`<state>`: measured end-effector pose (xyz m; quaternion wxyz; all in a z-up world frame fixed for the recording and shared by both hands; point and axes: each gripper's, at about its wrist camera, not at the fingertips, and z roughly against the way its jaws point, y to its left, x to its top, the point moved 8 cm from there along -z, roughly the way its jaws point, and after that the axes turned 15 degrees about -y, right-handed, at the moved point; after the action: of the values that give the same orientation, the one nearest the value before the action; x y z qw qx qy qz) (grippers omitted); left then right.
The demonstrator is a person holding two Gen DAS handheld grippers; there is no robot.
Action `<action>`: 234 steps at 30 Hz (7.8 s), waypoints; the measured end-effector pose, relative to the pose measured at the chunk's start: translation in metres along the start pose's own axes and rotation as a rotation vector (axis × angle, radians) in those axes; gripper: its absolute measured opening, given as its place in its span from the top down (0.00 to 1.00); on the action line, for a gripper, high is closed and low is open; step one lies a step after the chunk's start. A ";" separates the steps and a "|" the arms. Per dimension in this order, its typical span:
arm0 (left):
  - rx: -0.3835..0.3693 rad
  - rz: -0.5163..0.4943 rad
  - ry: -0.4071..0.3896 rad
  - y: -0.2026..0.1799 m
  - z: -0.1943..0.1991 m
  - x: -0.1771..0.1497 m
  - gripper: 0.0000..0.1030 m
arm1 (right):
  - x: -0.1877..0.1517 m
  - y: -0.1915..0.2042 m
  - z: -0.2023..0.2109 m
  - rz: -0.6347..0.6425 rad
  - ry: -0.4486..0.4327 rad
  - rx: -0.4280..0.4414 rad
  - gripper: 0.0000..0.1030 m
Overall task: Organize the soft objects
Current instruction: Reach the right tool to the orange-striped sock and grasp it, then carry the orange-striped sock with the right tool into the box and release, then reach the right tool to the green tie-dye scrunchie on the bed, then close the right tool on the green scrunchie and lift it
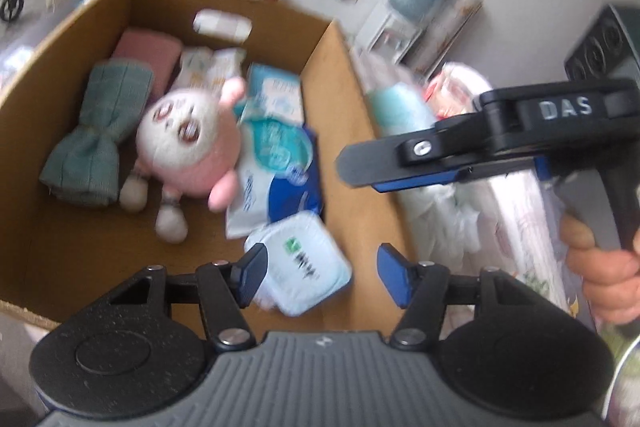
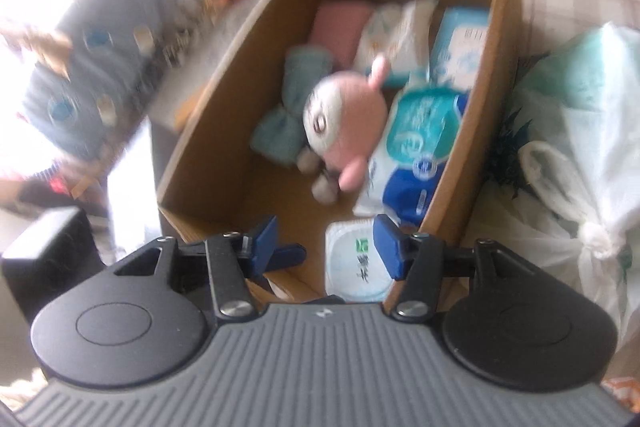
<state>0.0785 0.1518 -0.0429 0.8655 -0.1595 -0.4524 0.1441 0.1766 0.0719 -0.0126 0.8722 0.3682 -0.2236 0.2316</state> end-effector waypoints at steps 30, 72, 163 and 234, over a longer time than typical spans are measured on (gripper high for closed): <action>-0.308 -0.767 -0.109 -0.256 -0.086 -0.157 0.36 | -0.187 -0.227 0.232 -0.604 -0.590 -0.399 0.33; -0.245 -0.804 -0.130 -0.251 -0.093 -0.145 0.54 | -0.168 -0.264 0.188 -0.765 -0.646 -0.290 0.65; -0.311 -0.569 -0.080 -0.238 -0.080 -0.153 0.30 | -0.165 -0.281 0.222 -0.366 -0.510 -0.649 0.55; -0.260 -0.568 -0.012 -0.240 -0.095 -0.145 0.77 | -0.152 -0.252 0.170 -0.501 -0.515 -0.218 0.86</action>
<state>0.1027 -0.1371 -0.1035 0.8410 -0.1353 -0.4984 -0.1614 0.1623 -0.2480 -0.1273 0.8512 0.3626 -0.3619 -0.1141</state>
